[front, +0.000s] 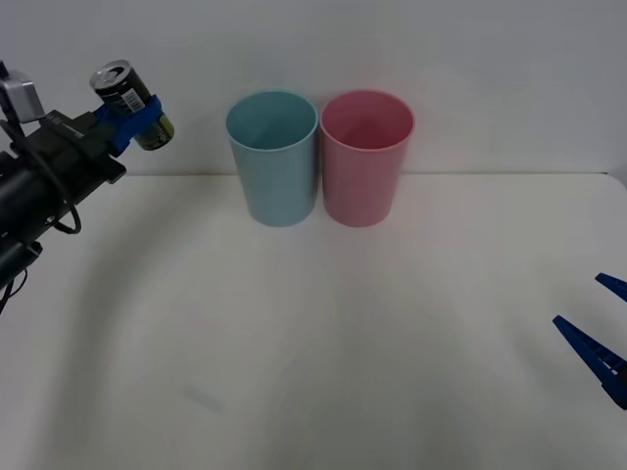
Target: Grasp the object on the table and drop it into the matching bin: aluminum can to the light blue bin, PET bottle to the pink bin.
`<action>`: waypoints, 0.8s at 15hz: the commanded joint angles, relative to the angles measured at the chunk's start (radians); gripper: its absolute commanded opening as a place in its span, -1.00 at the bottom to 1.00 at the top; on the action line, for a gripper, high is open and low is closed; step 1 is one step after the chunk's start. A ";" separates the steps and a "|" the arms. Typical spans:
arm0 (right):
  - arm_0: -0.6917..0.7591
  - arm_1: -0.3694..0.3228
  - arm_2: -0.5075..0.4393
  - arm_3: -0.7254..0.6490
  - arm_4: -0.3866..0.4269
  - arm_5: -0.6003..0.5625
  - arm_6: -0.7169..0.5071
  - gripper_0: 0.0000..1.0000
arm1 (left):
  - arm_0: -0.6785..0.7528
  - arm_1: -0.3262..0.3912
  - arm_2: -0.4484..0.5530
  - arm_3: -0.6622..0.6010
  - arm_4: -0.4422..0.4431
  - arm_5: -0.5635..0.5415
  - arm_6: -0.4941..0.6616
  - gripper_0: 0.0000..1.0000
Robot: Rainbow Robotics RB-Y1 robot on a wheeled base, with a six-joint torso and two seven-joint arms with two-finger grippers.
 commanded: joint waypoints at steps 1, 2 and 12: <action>0.000 0.000 0.000 0.000 0.000 0.000 0.000 1.00 | -0.149 -0.003 -0.053 0.157 -0.061 -0.004 -0.006 -0.94; 0.000 0.000 0.000 0.000 0.000 0.000 0.000 1.00 | -0.196 -0.003 -0.069 0.207 -0.077 -0.004 -0.009 -0.94; 0.000 0.000 0.000 0.000 0.000 0.000 0.000 1.00 | -0.563 -0.098 -0.084 0.611 -0.296 0.005 -0.064 -0.90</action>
